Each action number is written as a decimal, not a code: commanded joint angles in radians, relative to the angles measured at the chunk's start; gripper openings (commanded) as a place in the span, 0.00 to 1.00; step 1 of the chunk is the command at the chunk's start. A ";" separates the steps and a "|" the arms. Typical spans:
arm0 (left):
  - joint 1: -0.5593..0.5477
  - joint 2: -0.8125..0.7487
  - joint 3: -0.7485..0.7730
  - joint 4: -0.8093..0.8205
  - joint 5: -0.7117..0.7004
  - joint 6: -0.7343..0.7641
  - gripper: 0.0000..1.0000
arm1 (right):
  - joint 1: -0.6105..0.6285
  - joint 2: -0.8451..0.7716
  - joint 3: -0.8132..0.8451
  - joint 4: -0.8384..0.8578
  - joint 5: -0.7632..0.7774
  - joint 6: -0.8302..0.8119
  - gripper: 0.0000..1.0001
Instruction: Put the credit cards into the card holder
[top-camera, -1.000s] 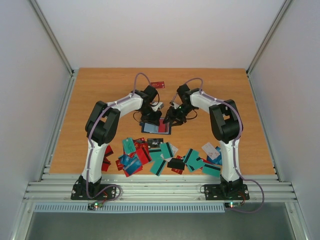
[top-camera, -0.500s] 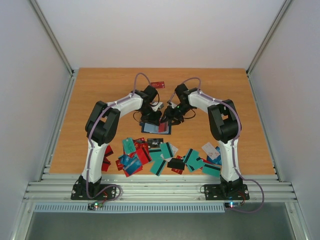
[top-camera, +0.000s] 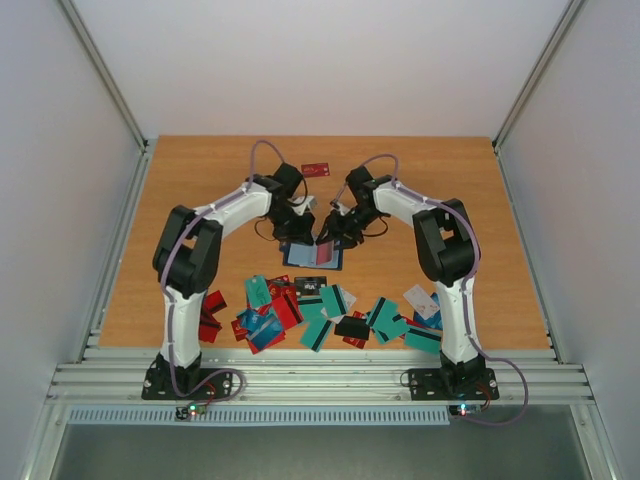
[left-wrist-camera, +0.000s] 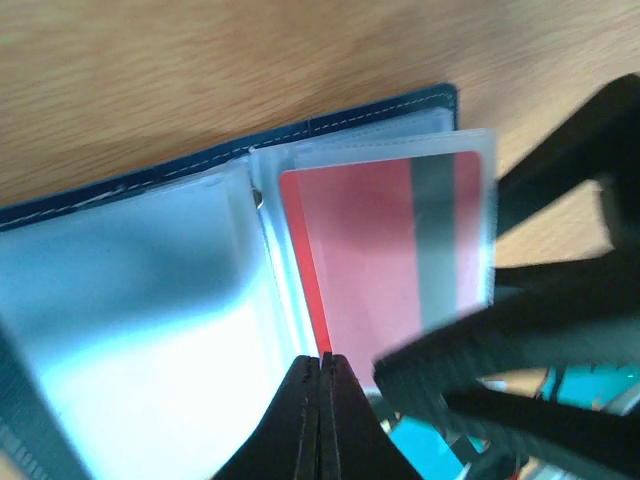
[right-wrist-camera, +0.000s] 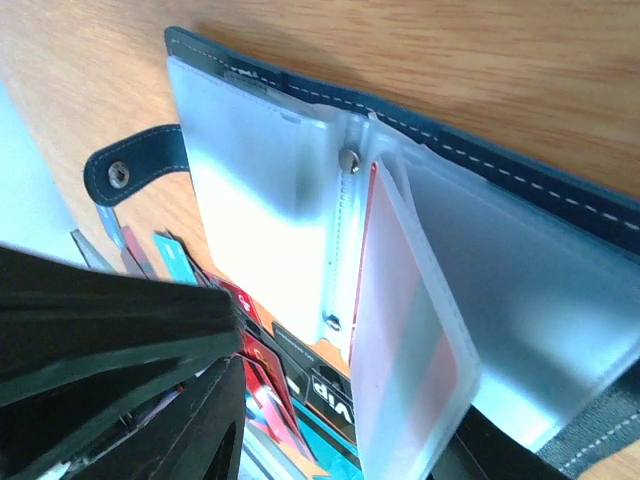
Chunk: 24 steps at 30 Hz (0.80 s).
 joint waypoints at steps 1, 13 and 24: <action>0.043 -0.114 -0.035 0.015 0.054 -0.062 0.00 | 0.016 0.025 0.045 0.013 -0.021 0.019 0.42; 0.153 -0.322 -0.204 0.026 0.050 -0.083 0.00 | 0.079 0.087 0.171 -0.033 -0.009 0.062 0.43; 0.169 -0.487 -0.343 0.031 0.009 -0.099 0.00 | 0.139 0.171 0.349 -0.097 -0.018 0.084 0.44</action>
